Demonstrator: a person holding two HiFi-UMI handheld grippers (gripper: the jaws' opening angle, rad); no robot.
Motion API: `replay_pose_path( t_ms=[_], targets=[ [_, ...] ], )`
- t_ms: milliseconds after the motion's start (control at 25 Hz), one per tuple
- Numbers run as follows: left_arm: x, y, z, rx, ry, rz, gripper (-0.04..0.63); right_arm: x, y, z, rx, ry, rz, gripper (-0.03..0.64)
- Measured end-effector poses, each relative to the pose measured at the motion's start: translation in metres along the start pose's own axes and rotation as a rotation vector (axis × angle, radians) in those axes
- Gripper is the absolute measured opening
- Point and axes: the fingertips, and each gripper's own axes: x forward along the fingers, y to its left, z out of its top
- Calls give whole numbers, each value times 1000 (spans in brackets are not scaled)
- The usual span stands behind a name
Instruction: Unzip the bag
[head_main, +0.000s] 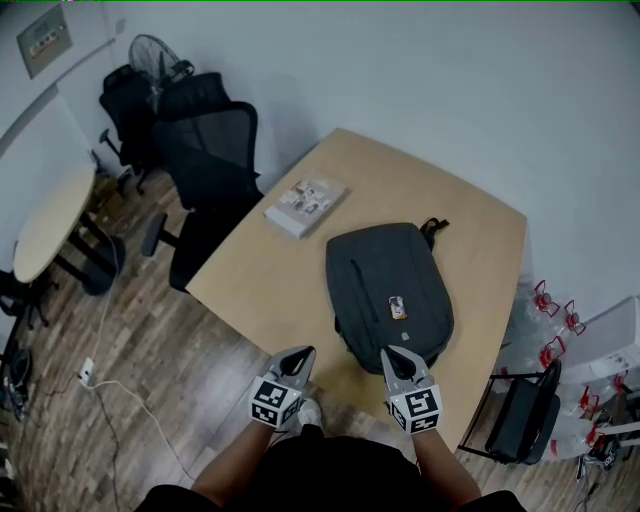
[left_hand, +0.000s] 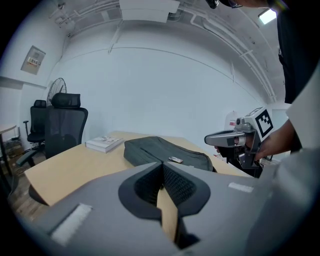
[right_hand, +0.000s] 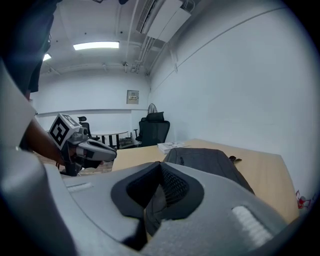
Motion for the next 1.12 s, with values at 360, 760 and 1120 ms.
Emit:
replay_pose_path(
  t_ms=[360,760,1120],
  targets=[
    [30,-1,-21,31,62,-157,18,5,5,-20,10,79,-88,3],
    [61,-25,-69,46,199,-211,18,3,-3,-40,-8,167,-50,3],
    [82,-47,-94,178,308,-195,52,4,-4,-61,27,198,11,3]
  ],
)
